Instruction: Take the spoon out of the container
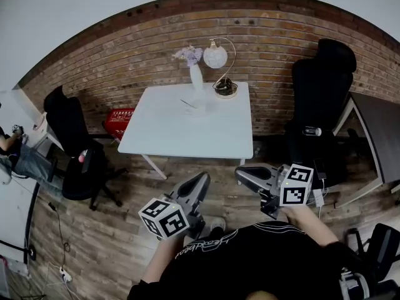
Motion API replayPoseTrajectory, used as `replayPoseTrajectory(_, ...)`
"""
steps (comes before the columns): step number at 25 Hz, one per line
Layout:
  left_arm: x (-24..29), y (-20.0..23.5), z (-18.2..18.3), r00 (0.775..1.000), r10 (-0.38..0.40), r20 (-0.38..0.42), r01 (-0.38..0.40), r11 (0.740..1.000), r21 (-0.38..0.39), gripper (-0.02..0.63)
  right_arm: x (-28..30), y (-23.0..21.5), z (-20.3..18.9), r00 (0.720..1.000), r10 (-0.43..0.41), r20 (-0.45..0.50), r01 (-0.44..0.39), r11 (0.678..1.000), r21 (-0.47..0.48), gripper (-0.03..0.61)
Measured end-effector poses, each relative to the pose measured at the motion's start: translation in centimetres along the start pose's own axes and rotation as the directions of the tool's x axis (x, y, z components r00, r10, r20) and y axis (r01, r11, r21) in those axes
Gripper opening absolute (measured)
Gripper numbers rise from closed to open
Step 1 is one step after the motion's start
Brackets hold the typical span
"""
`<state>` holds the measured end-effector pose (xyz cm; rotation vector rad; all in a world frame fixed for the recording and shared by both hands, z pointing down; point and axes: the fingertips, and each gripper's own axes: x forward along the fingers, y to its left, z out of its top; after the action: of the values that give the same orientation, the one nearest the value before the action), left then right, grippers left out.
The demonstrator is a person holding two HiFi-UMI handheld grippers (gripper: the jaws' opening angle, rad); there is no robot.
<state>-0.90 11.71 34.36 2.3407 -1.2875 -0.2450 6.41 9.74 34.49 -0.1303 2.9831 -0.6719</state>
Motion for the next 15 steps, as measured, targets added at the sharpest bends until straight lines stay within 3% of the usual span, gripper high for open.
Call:
replayPoseTrajectory(10, 4.5, 15.2, 9.0, 0.999, -0.038, -0.033, 0.038, 0.999, -0.015, 0.005, 11.8, -11.0, 4.5, 0.996, -0.092, 0.022, 0.091, 0.996, 0.021, -0.003)
replayPoseTrajectory(15, 6.3, 20.5, 11.1, 0.997, -0.06, -0.045, 0.058, 0.998, -0.024, 0.005, 15.2, -14.8, 4.7, 0.99, -0.137, 0.019, 0.137, 0.99, 0.041, -0.003)
